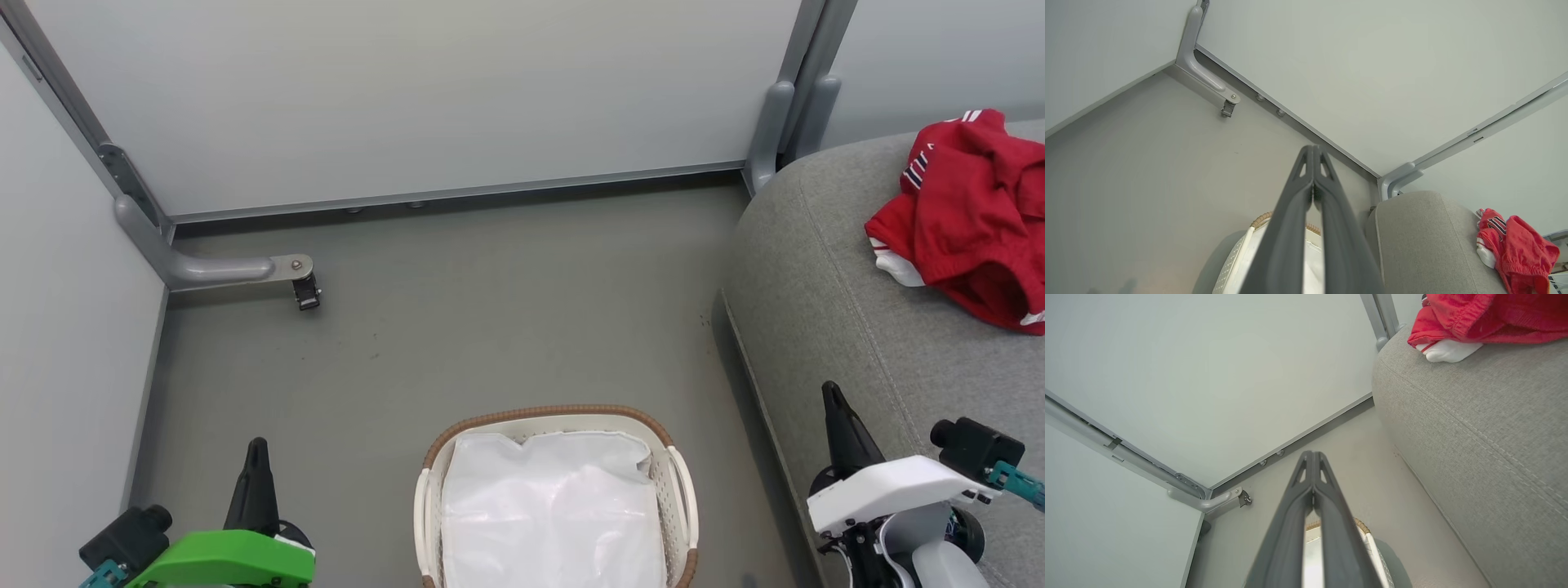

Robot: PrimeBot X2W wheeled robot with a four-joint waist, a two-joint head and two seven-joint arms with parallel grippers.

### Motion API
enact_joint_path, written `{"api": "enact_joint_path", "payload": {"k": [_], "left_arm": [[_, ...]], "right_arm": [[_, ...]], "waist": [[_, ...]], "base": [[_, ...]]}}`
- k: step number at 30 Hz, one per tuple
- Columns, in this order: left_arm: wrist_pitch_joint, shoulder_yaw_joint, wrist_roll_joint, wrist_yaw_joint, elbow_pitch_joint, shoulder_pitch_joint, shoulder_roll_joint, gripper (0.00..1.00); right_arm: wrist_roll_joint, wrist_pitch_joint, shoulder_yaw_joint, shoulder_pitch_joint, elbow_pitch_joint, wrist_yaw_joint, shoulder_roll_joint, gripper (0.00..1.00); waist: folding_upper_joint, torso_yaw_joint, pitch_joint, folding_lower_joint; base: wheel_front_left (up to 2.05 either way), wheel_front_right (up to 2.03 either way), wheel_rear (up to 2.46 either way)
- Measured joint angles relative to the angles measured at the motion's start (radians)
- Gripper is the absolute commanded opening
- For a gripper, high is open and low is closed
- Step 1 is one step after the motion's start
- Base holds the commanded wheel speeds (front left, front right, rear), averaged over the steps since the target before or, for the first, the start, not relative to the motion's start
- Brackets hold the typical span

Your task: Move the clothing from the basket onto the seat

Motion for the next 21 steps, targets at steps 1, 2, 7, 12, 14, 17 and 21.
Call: {"api": "enact_joint_path", "payload": {"k": [1, 2, 7, 12, 14, 17, 21], "left_arm": [[0.005, 0.003, -0.011, -0.002, 0.000, -0.002, 0.000, 0.00], [0.006, 0.004, -0.021, -0.002, -0.001, -0.003, 0.000, 0.00], [0.025, 0.015, -0.083, -0.003, -0.002, -0.009, 0.000, 0.00], [0.041, 0.024, -0.142, -0.004, -0.003, -0.019, 0.001, 0.00], [0.049, 0.026, -0.164, -0.005, -0.003, -0.020, 0.001, 0.00], [0.058, 0.031, -0.196, -0.009, -0.003, -0.025, 0.001, 0.00], [0.069, 0.039, -0.242, -0.012, -0.004, -0.031, 0.001, 0.00]], "right_arm": [[0.016, 0.005, -0.002, 0.000, -0.001, 0.000, 0.000, 0.00], [0.029, 0.008, -0.003, 0.000, -0.002, 0.000, 0.000, 0.00], [0.102, 0.026, -0.011, 0.000, -0.003, 0.000, -0.001, 0.00], [0.171, 0.043, -0.018, 0.000, -0.007, 0.000, -0.001, 0.00], [0.196, 0.051, -0.020, 0.000, -0.008, 0.000, -0.001, 0.00], [0.234, 0.060, -0.025, -0.001, -0.009, 0.000, -0.001, 0.00], [0.285, 0.071, -0.030, -0.001, -0.012, 0.000, -0.001, 0.00]], "waist": [[0.0000, 0.000, 0.000, 0.0000], [0.0000, -0.001, -0.001, 0.0000], [0.0000, -0.002, -0.002, 0.0000], [0.0000, -0.004, -0.004, 0.0000], [0.0000, -0.004, -0.004, 0.0000], [0.0000, -0.005, -0.005, 0.0000], [0.0000, -0.007, -0.006, 0.0000]], "base": [[0.00, 0.00, 0.00], [0.00, 0.00, 0.00], [0.00, 0.00, 0.00], [0.00, 0.00, 0.00], [0.00, 0.00, 0.00], [0.00, 0.00, 0.00], [0.00, 0.00, 0.00]]}}
